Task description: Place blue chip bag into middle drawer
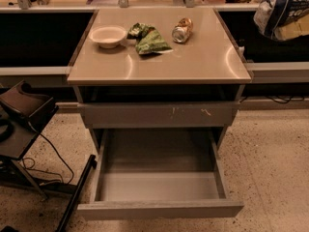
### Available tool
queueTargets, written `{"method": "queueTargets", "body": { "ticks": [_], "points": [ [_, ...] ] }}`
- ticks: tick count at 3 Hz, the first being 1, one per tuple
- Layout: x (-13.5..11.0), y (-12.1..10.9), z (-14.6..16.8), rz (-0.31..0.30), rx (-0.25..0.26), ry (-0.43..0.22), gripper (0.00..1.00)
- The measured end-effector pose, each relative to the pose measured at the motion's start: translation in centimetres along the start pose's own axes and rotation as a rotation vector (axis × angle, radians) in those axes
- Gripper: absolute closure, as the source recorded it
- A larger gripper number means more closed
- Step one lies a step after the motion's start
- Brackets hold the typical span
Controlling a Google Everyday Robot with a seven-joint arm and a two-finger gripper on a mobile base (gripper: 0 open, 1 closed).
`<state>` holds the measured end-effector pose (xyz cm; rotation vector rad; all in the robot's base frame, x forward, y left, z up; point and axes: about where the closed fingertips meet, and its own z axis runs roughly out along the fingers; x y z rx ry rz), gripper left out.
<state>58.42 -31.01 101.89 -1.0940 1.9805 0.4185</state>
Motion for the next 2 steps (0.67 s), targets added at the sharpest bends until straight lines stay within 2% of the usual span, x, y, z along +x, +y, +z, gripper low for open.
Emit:
{"method": "queueTargets", "body": {
  "ticks": [1,2],
  "points": [
    [0.0,0.0,0.1,0.000,-0.001,0.000,1.00],
    [1.7,0.5,3.3,0.046,-0.048,-0.008,1.00]
  ]
}}
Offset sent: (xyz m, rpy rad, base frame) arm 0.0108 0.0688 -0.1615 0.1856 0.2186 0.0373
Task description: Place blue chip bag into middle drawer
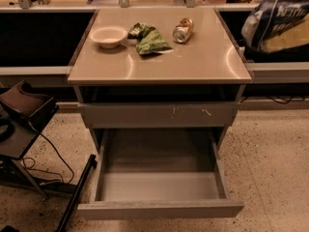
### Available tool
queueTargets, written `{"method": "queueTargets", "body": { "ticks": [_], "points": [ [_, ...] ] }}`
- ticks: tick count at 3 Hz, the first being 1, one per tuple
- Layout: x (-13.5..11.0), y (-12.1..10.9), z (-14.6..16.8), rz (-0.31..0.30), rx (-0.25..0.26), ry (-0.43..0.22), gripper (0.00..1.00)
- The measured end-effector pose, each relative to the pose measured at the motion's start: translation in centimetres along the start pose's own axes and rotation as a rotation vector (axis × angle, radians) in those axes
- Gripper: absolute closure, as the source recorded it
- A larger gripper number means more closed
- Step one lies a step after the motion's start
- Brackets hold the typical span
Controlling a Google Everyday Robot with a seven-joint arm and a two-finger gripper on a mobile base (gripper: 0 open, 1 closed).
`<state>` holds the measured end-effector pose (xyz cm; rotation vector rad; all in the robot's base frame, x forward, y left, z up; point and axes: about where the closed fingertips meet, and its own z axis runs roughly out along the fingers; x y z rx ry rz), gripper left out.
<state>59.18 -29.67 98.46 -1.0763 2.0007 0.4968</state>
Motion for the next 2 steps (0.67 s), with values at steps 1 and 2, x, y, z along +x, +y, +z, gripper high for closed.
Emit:
{"method": "queueTargets", "body": {
  "ticks": [1,2],
  "points": [
    [4.4,2.6,6.1,0.109,-0.150,-0.009,1.00],
    [7.6,4.1,9.7,0.160,-0.221,0.015,1.00]
  ]
}}
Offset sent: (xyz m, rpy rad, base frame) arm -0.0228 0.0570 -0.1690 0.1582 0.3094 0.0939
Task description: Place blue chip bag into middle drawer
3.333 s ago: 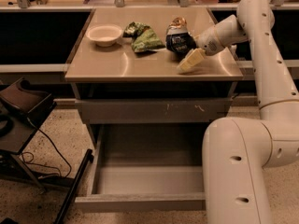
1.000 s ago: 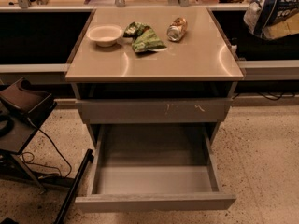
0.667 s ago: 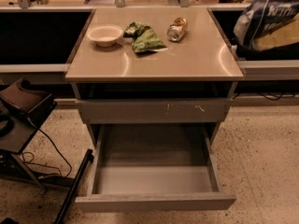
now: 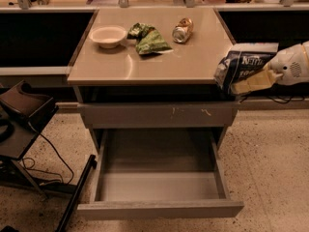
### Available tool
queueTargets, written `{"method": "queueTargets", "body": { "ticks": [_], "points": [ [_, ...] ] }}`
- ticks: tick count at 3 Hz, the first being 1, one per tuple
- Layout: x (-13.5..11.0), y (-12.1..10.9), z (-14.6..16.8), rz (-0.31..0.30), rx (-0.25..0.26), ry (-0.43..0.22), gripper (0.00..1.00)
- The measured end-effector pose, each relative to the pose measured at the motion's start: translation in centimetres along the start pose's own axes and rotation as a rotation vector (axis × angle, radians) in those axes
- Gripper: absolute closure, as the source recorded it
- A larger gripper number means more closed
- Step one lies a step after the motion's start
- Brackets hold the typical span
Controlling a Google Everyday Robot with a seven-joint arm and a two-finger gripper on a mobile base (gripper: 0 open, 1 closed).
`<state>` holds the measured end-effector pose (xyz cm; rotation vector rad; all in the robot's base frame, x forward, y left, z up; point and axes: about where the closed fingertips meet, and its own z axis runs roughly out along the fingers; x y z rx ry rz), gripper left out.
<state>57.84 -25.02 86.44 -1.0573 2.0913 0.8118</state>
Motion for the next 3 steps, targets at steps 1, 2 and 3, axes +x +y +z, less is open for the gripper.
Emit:
{"method": "queueTargets", "body": {
  "ticks": [1,2,3],
  "points": [
    [0.2,0.1,0.3,0.003,-0.006,0.004,1.00],
    [2.0,0.1,3.7,0.024,-0.051,0.010,1.00],
    [7.1,0.5,11.6,0.095,-0.169,-0.005,1.00]
  ]
}}
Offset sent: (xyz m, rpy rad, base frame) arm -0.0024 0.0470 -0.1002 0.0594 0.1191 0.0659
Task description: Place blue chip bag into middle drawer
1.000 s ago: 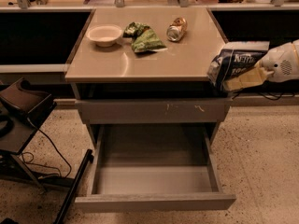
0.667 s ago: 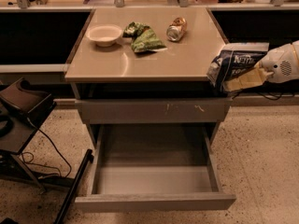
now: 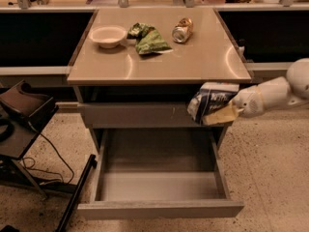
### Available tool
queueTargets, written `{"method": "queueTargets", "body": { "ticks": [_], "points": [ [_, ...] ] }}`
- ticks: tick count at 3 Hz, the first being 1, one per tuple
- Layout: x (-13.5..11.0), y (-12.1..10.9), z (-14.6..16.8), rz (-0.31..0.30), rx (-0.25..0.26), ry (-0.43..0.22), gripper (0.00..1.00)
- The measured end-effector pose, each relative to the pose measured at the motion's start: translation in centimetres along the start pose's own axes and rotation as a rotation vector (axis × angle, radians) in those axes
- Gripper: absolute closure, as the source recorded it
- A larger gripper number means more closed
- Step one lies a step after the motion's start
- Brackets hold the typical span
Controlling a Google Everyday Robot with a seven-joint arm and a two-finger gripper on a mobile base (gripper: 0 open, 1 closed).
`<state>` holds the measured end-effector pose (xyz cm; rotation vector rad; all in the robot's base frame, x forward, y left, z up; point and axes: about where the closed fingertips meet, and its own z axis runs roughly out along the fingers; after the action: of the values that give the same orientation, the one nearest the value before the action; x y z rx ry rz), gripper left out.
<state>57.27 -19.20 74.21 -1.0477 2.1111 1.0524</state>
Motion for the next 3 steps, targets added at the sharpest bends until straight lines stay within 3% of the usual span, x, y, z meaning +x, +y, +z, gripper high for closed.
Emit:
{"method": "queueTargets", "body": {
  "ticks": [1,2,3],
  "points": [
    [5.7,-1.1,8.3,0.062,-0.113,-0.005,1.00],
    [5.7,-1.1,8.4,0.063,-0.113,-0.005,1.00],
    [8.1,-3.0,11.8,0.096,-0.139,-0.008,1.00]
  ]
}}
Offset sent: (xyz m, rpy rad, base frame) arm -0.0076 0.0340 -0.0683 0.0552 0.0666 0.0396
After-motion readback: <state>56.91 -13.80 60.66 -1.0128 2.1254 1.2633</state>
